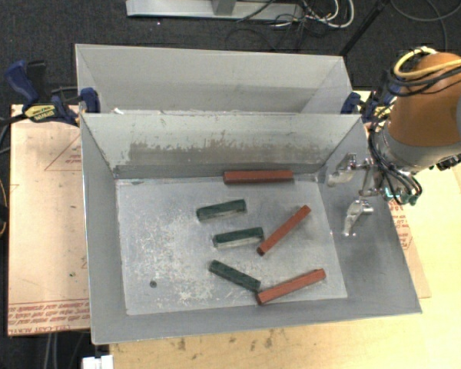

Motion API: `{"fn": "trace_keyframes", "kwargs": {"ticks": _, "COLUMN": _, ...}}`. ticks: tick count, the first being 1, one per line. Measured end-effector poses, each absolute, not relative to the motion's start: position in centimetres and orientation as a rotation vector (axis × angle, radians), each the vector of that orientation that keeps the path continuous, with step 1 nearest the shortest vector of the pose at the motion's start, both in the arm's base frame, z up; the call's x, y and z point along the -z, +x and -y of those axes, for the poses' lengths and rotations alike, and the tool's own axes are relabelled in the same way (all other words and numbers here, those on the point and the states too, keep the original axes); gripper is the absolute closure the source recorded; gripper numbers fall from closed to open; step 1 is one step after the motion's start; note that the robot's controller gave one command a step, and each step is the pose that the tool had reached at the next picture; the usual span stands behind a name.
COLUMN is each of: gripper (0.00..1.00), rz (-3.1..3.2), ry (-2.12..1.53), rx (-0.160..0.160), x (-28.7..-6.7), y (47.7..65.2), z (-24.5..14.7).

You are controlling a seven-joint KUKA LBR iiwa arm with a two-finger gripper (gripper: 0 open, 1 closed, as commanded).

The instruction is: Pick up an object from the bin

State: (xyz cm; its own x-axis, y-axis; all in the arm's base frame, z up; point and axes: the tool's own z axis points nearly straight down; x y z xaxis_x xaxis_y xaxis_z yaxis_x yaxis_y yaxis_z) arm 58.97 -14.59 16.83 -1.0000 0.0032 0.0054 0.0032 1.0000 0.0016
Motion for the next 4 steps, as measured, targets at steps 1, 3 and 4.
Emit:
{"fn": "trace_keyframes", "kwargs": {"ticks": 1, "gripper": 0.00, "rz": 3.143, "ry": -0.001, "rx": 0.000, "x": -17.3, "y": 59.2, "z": 14.5}}
{"fn": "trace_keyframes", "kwargs": {"ticks": 3, "gripper": 1.00, "rz": 3.157, "ry": 0.001, "rx": -0.002, "x": -7.7, "y": 61.6, "z": 12.0}}
{"fn": "trace_keyframes", "kwargs": {"ticks": 4, "gripper": 1.00, "rz": 3.143, "ry": 0.111, "rx": 0.000, "x": -19.6, "y": 60.6, "z": 12.0}}
